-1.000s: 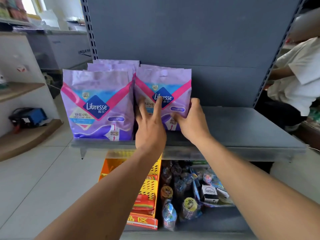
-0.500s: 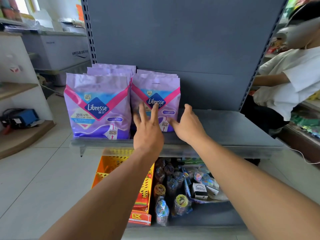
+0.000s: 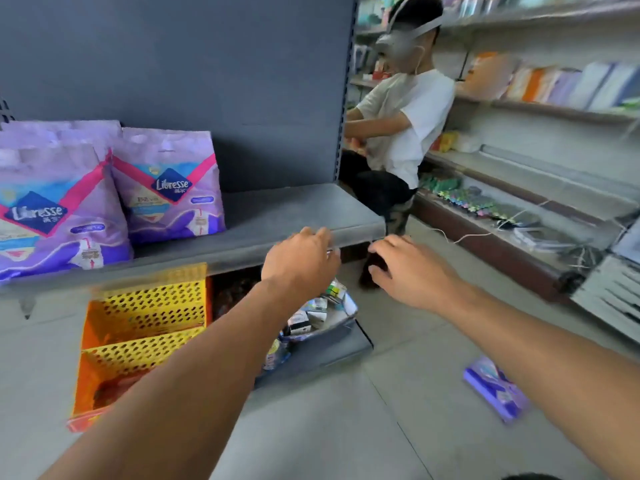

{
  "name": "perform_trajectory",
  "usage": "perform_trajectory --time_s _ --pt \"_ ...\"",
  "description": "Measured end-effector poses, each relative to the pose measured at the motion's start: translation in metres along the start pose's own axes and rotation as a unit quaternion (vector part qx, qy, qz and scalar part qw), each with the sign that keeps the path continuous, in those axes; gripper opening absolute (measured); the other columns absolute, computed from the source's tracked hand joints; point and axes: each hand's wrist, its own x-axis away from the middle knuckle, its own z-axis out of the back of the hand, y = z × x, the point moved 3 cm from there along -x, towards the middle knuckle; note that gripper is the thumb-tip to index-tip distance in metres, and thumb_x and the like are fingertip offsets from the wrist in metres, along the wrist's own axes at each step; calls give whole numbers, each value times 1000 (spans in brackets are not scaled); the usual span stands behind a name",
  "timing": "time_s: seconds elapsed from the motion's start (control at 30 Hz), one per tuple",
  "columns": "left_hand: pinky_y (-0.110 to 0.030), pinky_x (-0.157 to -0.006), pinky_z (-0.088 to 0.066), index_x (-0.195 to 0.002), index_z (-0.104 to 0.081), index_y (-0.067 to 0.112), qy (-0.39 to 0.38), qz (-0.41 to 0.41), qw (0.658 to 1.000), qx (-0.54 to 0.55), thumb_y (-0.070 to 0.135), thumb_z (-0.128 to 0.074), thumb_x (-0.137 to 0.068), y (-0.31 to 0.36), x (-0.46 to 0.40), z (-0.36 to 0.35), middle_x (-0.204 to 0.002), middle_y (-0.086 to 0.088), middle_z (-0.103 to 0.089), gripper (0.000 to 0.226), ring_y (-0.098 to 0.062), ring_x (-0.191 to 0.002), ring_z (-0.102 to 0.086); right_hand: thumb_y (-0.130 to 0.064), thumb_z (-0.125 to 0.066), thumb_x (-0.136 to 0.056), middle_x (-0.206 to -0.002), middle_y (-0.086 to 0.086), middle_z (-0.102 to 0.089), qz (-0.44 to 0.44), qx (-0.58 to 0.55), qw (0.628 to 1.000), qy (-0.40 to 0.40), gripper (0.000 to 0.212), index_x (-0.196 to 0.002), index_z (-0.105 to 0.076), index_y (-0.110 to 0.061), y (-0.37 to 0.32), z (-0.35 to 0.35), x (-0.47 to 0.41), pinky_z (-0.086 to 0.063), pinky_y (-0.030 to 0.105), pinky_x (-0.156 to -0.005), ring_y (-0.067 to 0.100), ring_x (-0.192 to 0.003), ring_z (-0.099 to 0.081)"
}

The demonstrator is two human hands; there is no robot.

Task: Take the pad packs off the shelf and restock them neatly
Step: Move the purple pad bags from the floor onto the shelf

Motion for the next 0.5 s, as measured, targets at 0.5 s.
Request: perform_trajectory --time_s 0.5 --pt "-40 -95 -41 -136 -42 29 -263 -134 953 65 42 -42 -98 280 -49 -323 -137 -2 -44 40 -24 -125 -44 -36 -54 -92 -124 13 -53 -378 -100 908 -151 53 -140 -39 -16 340 -233 193 -48 38 -85 33 -113 -53"
